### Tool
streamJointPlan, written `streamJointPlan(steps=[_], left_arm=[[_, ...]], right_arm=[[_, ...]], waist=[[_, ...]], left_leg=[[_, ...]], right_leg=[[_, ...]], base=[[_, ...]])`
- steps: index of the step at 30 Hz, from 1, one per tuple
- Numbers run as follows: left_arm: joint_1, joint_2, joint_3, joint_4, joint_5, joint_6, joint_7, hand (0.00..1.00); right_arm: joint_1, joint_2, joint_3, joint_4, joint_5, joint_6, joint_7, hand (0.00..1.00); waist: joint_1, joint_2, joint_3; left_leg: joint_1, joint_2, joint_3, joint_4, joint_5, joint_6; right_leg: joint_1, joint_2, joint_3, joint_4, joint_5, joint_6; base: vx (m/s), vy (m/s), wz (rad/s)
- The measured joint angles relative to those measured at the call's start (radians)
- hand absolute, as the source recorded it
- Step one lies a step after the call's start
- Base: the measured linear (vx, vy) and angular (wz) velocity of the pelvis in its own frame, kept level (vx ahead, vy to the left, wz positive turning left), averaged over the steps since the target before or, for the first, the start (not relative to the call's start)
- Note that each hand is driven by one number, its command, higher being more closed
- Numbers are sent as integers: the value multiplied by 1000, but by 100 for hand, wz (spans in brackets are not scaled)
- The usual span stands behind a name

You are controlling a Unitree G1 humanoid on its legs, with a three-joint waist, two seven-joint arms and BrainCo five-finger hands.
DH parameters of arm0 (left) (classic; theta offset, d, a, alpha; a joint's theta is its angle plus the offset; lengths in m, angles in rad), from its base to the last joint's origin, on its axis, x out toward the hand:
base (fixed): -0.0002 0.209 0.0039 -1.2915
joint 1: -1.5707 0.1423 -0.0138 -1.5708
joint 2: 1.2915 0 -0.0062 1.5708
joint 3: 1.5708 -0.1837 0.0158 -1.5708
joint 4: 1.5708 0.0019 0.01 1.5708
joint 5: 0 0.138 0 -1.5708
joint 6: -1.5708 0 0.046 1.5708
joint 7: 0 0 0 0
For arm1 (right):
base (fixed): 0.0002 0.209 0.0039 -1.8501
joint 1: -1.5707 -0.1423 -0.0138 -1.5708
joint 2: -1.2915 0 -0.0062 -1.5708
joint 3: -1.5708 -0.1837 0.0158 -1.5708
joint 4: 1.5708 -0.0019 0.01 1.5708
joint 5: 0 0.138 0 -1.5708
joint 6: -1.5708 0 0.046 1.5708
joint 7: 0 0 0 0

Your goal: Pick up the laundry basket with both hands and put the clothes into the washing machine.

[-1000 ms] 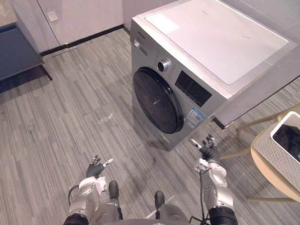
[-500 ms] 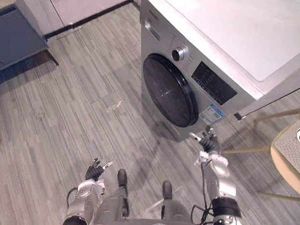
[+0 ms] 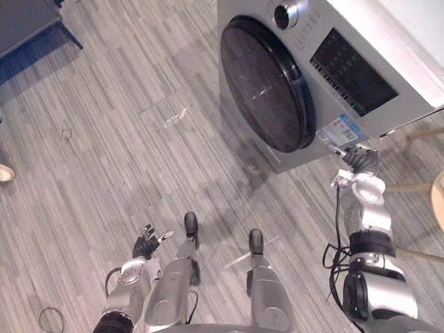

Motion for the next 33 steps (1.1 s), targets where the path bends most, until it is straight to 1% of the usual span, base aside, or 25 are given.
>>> streamJointPlan(steps=[2,4,7,9,13,14,15,17,19,20,21,22,24,27,28,30,31,33], left_arm=[[-12,0,-17,0,0,-5,8,0],[-16,0,-26,-1,-9,-11,13,0],[-26,-1,-33,-2,-19,-13,19,0],[-29,-2,-36,-9,-19,-13,32,0],[-29,-3,-34,-25,-20,-13,34,0],[-29,-3,-29,-25,-20,-13,34,0],[-29,-4,-26,-25,-20,-13,34,0],[-29,-4,-13,-28,-20,-12,34,0],[-29,-3,-4,-29,-20,-12,34,0],[-28,-3,-4,-28,-20,-12,34,0],[-26,-3,4,-28,-19,-12,33,0],[-26,-3,6,-28,-19,-12,33,0],[-27,-1,27,-27,-19,-11,33,0],[-27,-1,35,-27,-17,-9,33,0],[-27,0,39,-27,-17,-8,34,0],[-27,-1,61,-28,-16,-6,34,0],[-26,-1,69,-29,-16,-6,34,0],[-27,1,85,-31,0,-4,35,0]], right_arm=[[2,8,17,4,4,1,0,0],[17,34,62,6,6,1,3,0],[49,122,172,-26,6,1,17,0],[89,203,271,-63,8,0,59,0],[135,304,406,-113,48,1,117,0],[140,321,450,-134,74,1,134,0],[140,327,470,-140,82,0,144,0],[146,333,523,-177,111,-2,188,0],[150,338,525,-182,127,-3,211,0],[168,332,539,-203,144,-3,222,0],[186,318,545,-231,151,-4,238,0],[190,317,544,-239,153,-4,242,0],[232,313,534,-304,161,-13,245,0],[291,296,479,-379,165,-17,243,0],[299,295,464,-395,167,-17,242,0],[326,292,400,-485,185,-25,236,0],[329,290,384,-508,185,-29,231,0],[326,280,308,-593,176,-43,206,0]], waist=[[1,3,9],[1,3,9],[10,3,9],[24,2,9],[41,-1,11],[48,-4,11],[51,-4,11],[56,-7,10],[56,-17,11],[58,-28,9],[57,-46,3],[57,-50,2],[51,-90,-4],[47,-121,-19],[46,-126,-20],[43,-139,-24],[40,-142,-25],[32,-146,-25]], left_leg=[[-2,-1,-1,0,0,0],[-1,-2,-2,0,0,-1],[-2,2,-5,0,-1,-2],[-3,4,-13,0,-2,-3],[3,2,-28,0,-3,-5],[9,0,-29,0,-3,-4],[12,-1,-29,0,-1,-2],[18,-3,-29,0,-1,-1],[24,-3,-30,0,-1,-1],[31,-3,-30,0,-2,-2],[33,-1,-28,0,-5,-4],[33,0,-28,0,-5,-4],[35,7,-23,0,-10,-5],[38,9,-8,0,-13,-6],[40,9,-2,0,-13,-5],[50,10,18,0,-19,-5],[51,11,23,0,-20,-5],[51,12,34,0,-24,-6]], right_leg=[[0,0,-2,-3,5,1],[1,-1,-2,-4,8,3],[6,0,-3,-15,12,3],[13,2,-11,-24,13,3],[38,0,-36,-32,11,1],[45,-2,-38,-33,8,1],[49,-3,-40,-33,7,1],[59,-4,-46,-36,4,1],[70,-4,-49,-41,4,1],[79,-4,-51,-45,4,1],[80,-2,-49,-47,4,0],[80,-2,-48,-47,5,0],[80,4,-40,-53,7,-3],[79,5,-27,-58,11,-5],[79,5,-23,-59,12,-5],[79,4,-1,-61,17,-4],[78,4,2,-61,18,-3],[75,4,15,-68,26,-2]], base=[[-49,26,1],[0,0,0],[0,0,0],[23,-10,8],[56,-3,19],[75,2,14],[87,2,8],[65,2,7],[37,3,5],[39,4,1],[0,0,0],[14,-3,-7],[15,-8,-10],[24,-2,-12],[26,11,-21],[21,14,-24],[15,15,-20],[7,11,-16]])
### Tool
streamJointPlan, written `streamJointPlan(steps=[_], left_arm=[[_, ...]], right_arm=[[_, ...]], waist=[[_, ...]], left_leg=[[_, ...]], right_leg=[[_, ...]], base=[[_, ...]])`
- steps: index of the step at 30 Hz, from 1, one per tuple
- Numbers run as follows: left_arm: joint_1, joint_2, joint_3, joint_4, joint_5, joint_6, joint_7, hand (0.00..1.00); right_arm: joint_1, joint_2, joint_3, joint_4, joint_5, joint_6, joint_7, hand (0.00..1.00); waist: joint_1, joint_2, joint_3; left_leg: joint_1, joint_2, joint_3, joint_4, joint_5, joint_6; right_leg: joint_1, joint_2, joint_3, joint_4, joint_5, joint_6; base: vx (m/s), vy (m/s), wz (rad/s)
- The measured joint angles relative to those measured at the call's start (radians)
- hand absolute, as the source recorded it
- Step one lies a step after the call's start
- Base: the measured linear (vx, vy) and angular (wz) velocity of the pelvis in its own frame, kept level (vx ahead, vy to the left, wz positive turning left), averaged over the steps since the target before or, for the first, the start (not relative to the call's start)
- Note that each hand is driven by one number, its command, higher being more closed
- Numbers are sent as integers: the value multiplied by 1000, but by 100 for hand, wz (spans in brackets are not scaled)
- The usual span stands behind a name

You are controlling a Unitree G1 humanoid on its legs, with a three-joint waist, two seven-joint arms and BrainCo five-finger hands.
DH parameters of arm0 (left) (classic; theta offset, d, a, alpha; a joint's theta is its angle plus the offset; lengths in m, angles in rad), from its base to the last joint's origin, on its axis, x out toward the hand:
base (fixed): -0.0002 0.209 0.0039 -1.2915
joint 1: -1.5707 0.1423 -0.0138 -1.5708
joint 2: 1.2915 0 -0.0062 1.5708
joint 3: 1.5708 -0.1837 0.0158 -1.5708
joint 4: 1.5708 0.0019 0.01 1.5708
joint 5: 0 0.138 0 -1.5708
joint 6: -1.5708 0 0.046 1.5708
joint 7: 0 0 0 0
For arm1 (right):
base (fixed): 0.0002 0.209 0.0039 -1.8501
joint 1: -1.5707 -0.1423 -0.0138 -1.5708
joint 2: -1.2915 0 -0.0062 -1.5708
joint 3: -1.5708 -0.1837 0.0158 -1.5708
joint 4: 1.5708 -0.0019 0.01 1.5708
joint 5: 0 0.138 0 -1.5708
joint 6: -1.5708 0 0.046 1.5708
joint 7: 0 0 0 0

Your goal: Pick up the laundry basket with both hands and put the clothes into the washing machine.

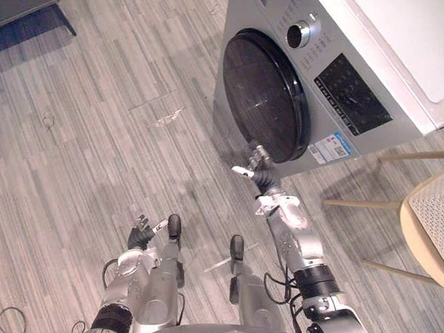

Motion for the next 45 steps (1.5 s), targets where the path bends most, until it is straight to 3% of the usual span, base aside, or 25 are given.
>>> streamJointPlan(steps=[7,13,19,26,30,34,36,38,39,40,41,45], left_arm=[[6,2,33,-13,16,3,22,0],[7,-1,27,-23,15,3,40,0],[4,2,12,-22,14,1,40,0],[-5,19,-42,-38,2,-5,40,0],[-5,33,-65,-66,2,-9,41,0],[-25,23,-99,-67,1,-17,40,0],[-26,19,-100,-65,1,-18,41,0],[-27,17,-103,-60,1,-17,41,0],[-32,9,-101,-49,1,-16,42,0],[-23,5,-98,-48,1,-16,43,0],[-19,-2,-91,-40,1,-13,43,0],[-23,-6,-91,-36,1,-5,41,0]], right_arm=[[-81,-35,-120,-55,-201,-35,-150,0],[-152,-35,-119,-40,-309,-28,-221,0],[-338,-95,-119,261,-307,3,-242,0],[-615,-203,-121,553,-287,34,-247,0],[-637,-213,-123,570,-288,-4,-274,0],[-682,-214,-162,619,-286,-20,-290,0],[-687,-219,-165,607,-284,-26,-292,0],[-656,-218,-157,563,-272,-22,-292,0],[-593,-217,-134,485,-264,-19,-290,0],[-566,-210,-104,452,-264,-19,-288,0],[-501,-183,-53,369,-259,-26,-285,0],[-332,-95,81,211,-208,-36,-245,0]], waist=[[-4,-44,-4],[-3,-45,-5],[-7,-39,-1],[17,45,77],[1,71,100],[7,96,113],[10,105,117],[16,107,118],[15,101,118],[19,105,116],[5,107,118],[-8,101,115]], left_leg=[[2,10,36,0,0,3],[8,20,34,0,7,-4],[-18,20,13,-1,16,-1],[-87,7,-46,0,27,3],[-108,-7,-69,0,43,9],[-118,-23,-69,0,41,10],[-126,-24,-63,0,39,9],[-126,-29,-57,0,3,-24],[-112,-45,-29,7,11,-5],[-96,-37,-32,6,23,-1],[-90,-40,-30,1,38,17],[-41,-39,-35,0,26,20]], right_leg=[[-12,7,36,-12,17,-2],[-11,17,42,-11,22,-8],[-32,19,31,-9,34,-7],[-62,10,-46,-3,39,-4],[-77,-2,-69,9,35,1],[-92,-18,-69,22,27,9],[-104,-18,-69,30,24,13],[-102,-22,-69,27,25,11],[-97,-49,-65,16,22,15],[-98,-39,-58,22,24,21],[-95,-34,-41,30,26,20],[-45,-35,-46,31,16,22]], base=[[10,3,-16],[9,-7,-5],[-29,10,6],[-48,31,30],[-26,53,17],[-36,70,6],[-39,44,2],[-7,47,11],[71,34,-2],[85,13,-23],[112,-9,-26],[91,-8,1]])
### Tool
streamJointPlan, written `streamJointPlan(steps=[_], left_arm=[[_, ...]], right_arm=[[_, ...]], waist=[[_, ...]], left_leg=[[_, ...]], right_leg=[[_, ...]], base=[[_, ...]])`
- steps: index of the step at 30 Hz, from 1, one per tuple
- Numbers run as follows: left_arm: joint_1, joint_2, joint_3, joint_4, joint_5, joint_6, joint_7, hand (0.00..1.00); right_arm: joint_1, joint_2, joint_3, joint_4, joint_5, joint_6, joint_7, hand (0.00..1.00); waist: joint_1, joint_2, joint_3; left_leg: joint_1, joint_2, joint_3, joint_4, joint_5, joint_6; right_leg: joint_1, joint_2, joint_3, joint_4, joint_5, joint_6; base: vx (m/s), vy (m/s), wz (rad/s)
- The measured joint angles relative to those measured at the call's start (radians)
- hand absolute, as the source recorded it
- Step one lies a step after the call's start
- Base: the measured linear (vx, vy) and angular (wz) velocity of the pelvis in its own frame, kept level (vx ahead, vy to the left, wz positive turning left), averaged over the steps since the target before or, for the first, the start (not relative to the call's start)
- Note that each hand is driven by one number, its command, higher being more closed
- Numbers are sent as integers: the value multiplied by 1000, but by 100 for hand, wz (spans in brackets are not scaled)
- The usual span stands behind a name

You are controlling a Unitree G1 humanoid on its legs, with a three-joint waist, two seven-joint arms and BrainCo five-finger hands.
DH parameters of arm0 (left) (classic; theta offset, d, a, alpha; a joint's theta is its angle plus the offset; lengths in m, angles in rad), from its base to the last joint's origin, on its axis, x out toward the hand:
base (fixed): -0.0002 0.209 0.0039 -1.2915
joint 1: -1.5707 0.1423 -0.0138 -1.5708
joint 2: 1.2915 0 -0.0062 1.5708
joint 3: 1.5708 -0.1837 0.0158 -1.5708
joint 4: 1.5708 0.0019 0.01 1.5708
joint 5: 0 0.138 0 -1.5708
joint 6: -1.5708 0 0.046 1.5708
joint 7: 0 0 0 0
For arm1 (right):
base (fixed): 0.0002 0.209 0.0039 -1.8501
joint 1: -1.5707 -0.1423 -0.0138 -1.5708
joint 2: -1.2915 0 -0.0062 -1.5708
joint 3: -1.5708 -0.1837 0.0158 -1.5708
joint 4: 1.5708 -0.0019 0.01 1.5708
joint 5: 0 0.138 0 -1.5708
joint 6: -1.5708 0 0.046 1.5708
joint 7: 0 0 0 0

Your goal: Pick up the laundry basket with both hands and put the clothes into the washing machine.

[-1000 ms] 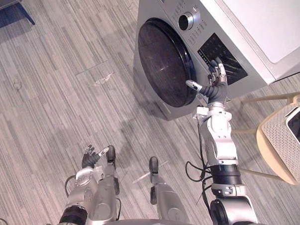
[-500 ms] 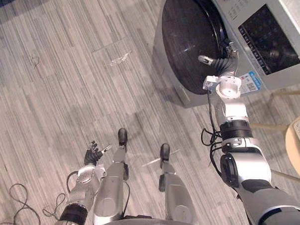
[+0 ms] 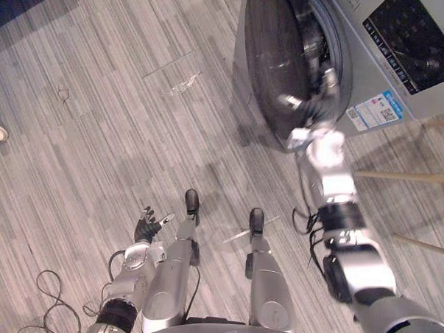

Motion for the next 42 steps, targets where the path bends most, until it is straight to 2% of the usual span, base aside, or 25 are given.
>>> streamJointPlan(steps=[2,4,6,8,11,14,17,19,23,26,31,32,37,42], left_arm=[[0,-5,8,0,0,5,-1,0],[-1,-6,12,-1,1,7,-1,0],[0,-7,18,2,1,14,-2,0],[1,-5,48,6,2,20,-2,0],[1,0,74,7,5,21,-2,0],[0,11,79,7,36,29,-1,0],[-12,25,81,-1,76,40,-2,0],[-25,30,92,-18,105,41,-1,0],[-110,85,146,-14,176,53,3,0],[-195,153,189,67,208,62,37,0],[-331,256,241,216,221,77,70,0],[-355,273,244,258,219,80,75,0],[-412,294,256,333,195,87,87,0],[-453,310,256,361,195,95,89,0]], right_arm=[[35,32,128,-23,72,4,93,0],[65,62,205,-23,118,15,171,0],[112,99,235,-22,145,29,212,0],[146,124,230,-25,158,35,242,0],[194,128,122,-78,176,30,240,0],[290,117,18,-162,175,12,237,0],[419,114,-31,-185,174,5,237,0],[518,114,-50,-183,172,11,238,0],[675,142,-130,-138,128,34,238,0],[725,146,-174,-56,105,56,238,0],[797,147,-201,-47,94,60,239,0],[804,150,-201,-39,94,60,239,0],[826,184,-190,-17,96,60,240,0],[832,183,-160,-22,98,53,244,0]], waist=[[3,-2,-3],[15,-7,-6],[19,-8,-7],[26,-28,-17],[31,-60,-34],[22,-95,-54],[12,-124,-74],[1,-134,-94],[-52,-154,-108],[-80,-182,-125],[-121,-218,-148],[-134,-220,-149],[-154,-222,-149],[-153,-225,-149]], left_leg=[[26,10,-2,0,-11,-8],[25,22,-10,0,-12,-11],[23,27,-27,0,-11,-14],[29,29,-38,0,0,-15],[43,27,-39,6,2,-17],[56,27,-32,0,-11,-20],[75,32,6,0,-31,-20],[74,36,33,0,-33,-22],[83,44,113,0,-41,-16],[111,54,174,-1,-48,-18],[117,77,250,-1,-57,-29],[121,81,256,-1,-57,-31],[127,90,276,-1,-58,-36],[95,88,276,-1,-55,-38]], right_leg=[[25,10,0,1,-9,-2],[27,17,-9,0,-14,-10],[39,25,-35,1,-22,-15],[50,27,-53,13,-36,-22],[59,27,-52,30,-52,-23],[61,28,-46,45,-63,-26],[60,32,-2,41,-61,-25],[49,34,24,32,-54,-22],[40,38,100,-18,-11,-16],[40,46,169,-41,17,-14],[11,62,241,-65,48,-15],[11,66,250,-66,56,-15],[8,74,261,-70,63,-18],[-25,73,262,-69,67,-18]], base=[[74,-49,-2],[63,-58,9],[70,-49,29],[84,-36,26],[81,-16,9],[10,-2,-4],[2,-6,-34],[15,-16,-44],[17,-11,-55],[20,-18,-63],[12,-42,-52],[12,-61,-34],[7,-44,-13],[0,-7,0]])
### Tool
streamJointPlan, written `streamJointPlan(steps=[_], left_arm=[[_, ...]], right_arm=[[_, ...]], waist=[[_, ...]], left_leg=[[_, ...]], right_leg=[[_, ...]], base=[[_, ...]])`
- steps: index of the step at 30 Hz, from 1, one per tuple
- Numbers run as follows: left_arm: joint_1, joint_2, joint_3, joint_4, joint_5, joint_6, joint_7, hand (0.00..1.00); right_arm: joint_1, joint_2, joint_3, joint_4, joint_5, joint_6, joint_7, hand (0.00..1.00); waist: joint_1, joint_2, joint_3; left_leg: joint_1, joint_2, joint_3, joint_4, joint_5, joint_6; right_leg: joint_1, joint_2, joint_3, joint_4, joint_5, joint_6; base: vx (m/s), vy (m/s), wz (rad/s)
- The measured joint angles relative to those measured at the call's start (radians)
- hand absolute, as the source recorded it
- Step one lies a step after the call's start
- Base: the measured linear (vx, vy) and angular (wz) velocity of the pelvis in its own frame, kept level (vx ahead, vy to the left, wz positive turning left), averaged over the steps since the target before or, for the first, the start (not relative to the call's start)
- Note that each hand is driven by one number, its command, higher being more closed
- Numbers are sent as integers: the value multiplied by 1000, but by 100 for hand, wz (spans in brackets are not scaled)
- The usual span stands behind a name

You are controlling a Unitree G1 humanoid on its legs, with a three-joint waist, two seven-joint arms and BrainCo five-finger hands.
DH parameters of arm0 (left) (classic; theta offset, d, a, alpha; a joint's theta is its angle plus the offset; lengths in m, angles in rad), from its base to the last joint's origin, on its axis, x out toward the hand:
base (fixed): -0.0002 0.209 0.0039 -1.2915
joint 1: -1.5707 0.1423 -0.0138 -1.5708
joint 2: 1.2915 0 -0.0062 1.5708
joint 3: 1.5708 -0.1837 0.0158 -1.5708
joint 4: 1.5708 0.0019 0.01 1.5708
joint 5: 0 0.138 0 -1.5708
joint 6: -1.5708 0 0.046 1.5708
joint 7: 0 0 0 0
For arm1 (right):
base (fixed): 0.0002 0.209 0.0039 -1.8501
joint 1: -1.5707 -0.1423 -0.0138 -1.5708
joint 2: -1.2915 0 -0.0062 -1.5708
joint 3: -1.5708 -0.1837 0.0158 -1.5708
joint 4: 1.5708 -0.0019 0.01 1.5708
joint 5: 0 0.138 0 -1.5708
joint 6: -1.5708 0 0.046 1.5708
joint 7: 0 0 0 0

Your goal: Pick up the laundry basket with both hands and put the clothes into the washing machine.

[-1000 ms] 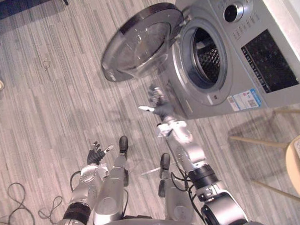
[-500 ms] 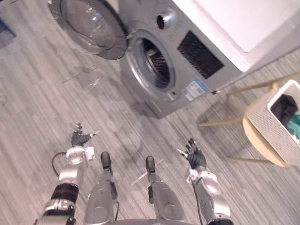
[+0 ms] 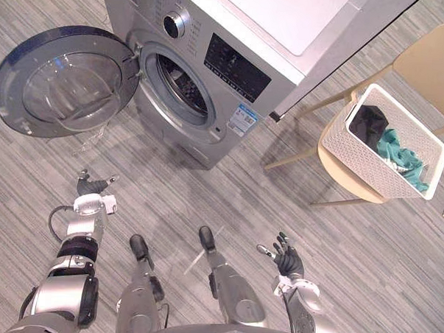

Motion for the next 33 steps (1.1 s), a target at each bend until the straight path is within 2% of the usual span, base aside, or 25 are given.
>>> streamJointPlan(steps=[4,10,11,16,19,22,25,31,33], left_arm=[[-47,27,-1,24,-23,2,3,0],[-236,139,-3,45,-81,1,41,0],[-272,141,-6,52,-105,19,49,0],[-384,147,-24,44,-155,18,75,0],[-429,155,-24,42,-210,15,126,0],[-461,175,-22,35,-264,7,152,0],[-480,183,-15,-7,-264,-15,154,0],[-481,183,20,-98,-264,-61,143,0],[-460,182,29,-98,-263,-62,142,0]], right_arm=[[-1,6,11,-1,11,-5,1,0],[-1,42,10,-6,52,-39,-19,0],[5,45,14,-16,57,-43,-32,0],[27,50,31,-137,80,-71,-72,0],[37,57,30,-166,86,-86,-96,0],[51,78,30,-187,89,-91,-128,0],[65,77,28,-209,89,-104,-129,0],[87,76,31,-211,85,-107,-128,0],[89,76,33,-211,83,-104,-127,0]], waist=[[-3,-15,5],[-7,-59,34],[-6,-61,35],[-1,-68,59],[13,-76,68],[32,-74,71],[43,-60,80],[59,-21,105],[62,-16,109]], left_leg=[[-25,-1,0,0,11,6],[-100,0,-6,-1,27,5],[-118,1,-6,-1,28,5],[-172,20,53,0,26,8],[-179,30,89,0,28,6],[-178,57,101,0,23,6],[-169,91,105,0,19,8],[-145,101,124,0,13,3],[-130,99,131,0,13,3]], right_leg=[[-23,-2,-2,-4,14,1],[-82,-3,-4,-29,41,-4],[-100,-3,-6,-29,43,-6],[-153,-3,-16,-28,46,-3],[-167,-3,-15,-28,63,7],[-174,22,-13,-28,118,15],[-174,57,-17,-21,181,-3],[-164,63,-42,19,179,-4],[-146,60,-45,19,163,-25]], base=[[0,0,0],[-62,-5,1],[-79,-7,4],[-63,-11,3],[-22,-19,-7],[6,-17,-23],[-8,5,-14],[-47,8,7],[-37,-26,10]])
